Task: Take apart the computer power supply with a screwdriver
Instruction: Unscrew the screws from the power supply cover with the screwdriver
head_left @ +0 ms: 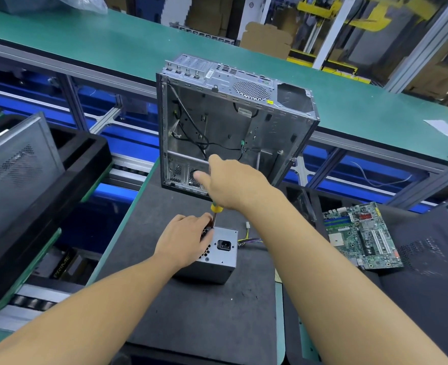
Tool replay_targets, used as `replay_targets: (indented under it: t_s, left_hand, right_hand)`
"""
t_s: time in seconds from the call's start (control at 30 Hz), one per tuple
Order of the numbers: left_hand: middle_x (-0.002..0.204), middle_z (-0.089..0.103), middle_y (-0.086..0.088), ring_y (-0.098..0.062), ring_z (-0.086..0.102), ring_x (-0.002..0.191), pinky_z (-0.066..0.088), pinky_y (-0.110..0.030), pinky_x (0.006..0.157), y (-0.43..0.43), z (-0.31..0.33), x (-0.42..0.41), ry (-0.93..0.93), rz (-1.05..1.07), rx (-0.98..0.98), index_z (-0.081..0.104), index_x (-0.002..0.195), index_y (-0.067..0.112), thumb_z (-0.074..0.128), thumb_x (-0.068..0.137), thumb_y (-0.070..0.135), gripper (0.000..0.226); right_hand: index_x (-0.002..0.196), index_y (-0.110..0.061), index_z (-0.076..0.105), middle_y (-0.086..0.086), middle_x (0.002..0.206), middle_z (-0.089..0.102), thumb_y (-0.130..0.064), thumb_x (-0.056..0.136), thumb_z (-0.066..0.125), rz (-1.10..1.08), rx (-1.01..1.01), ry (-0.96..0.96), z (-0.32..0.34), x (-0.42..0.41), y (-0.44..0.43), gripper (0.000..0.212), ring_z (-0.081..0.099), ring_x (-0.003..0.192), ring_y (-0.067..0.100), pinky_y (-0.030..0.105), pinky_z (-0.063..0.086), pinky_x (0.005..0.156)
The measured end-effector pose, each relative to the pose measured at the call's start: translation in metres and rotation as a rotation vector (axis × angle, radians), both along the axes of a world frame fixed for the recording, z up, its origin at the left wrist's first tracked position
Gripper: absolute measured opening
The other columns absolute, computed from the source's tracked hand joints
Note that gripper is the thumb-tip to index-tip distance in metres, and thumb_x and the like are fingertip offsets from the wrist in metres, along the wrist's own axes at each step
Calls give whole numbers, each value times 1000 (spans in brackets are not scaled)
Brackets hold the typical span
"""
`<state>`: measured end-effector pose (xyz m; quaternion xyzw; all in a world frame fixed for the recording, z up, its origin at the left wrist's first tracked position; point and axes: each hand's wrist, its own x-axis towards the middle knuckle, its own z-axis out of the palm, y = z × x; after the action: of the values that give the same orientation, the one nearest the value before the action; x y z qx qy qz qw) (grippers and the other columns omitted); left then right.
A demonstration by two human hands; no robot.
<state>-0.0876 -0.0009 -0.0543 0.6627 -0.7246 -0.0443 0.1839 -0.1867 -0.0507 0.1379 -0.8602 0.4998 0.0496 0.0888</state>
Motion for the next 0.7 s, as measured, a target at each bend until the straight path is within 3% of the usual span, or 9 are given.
replay_targets:
  t_s: [0.07,0.13,0.2,0.27,0.37,0.43,0.5,0.57,0.7]
  left_hand:
    - [65,50,8,-21,54,66,45,-37,85,-1,-1,1,12,1,-12,51,105,24,46,99,36,14]
    - [64,48,9,-21,54,65,45,-37,84,-1,-1,1,22,4,-17,52,106,24,46,99,35,14]
    - [64,50,8,-22,54,66,45,-37,83,-1,-1,1,26,6,-24,54,107,24,47,99,35,16]
    - [61,50,8,-21,52,63,45,-37,81,-1,-1,1,37,6,-29,53,101,24,48,100,36,13]
    - [56,44,9,-18,46,58,45,-35,79,-2,-1,1,69,2,-31,49,96,26,48,99,35,10]
    - [55,42,9,-16,44,57,44,-33,79,-1,-1,1,77,7,-21,50,99,27,47,99,36,10]
    - [54,40,9,-14,40,55,44,-33,79,-2,-2,2,69,8,-22,47,96,28,46,99,36,9]
    - [56,42,8,-15,41,55,44,-33,80,-3,-2,2,53,9,-8,46,94,29,45,99,37,10]
    - [54,40,8,-14,38,53,45,-34,78,-3,0,1,50,9,-16,37,86,32,47,99,36,16]
  right_hand:
    - [102,-14,42,7,90,55,-27,103,37,69,-47,-27,-3,2,-2,14,51,76,30,35,36,55]
    - [108,-15,48,6,104,57,-13,97,40,120,25,-45,-1,3,-3,14,54,88,30,38,46,69]
    - [112,-18,49,-1,110,51,-16,92,43,125,156,-71,3,4,-1,20,48,99,28,38,42,75]
    - [111,-19,48,-1,110,51,-22,91,45,116,161,-53,4,4,2,20,46,99,27,37,37,71]
    - [101,-19,42,0,90,54,-35,97,39,21,-6,-28,-3,3,2,17,46,68,21,31,29,56]
    - [100,-18,41,0,79,49,-39,102,36,1,-72,-25,-7,3,2,22,39,60,19,30,23,51]
    - [106,-15,44,5,93,54,-28,102,39,49,-63,-35,-8,3,2,15,48,68,26,32,31,54]
    - [113,-15,45,6,107,47,-22,97,42,70,20,-42,-5,2,1,18,52,78,31,35,39,63]
    - [110,-16,44,5,110,38,-25,88,49,37,72,-36,-1,2,4,24,50,85,32,36,37,64]
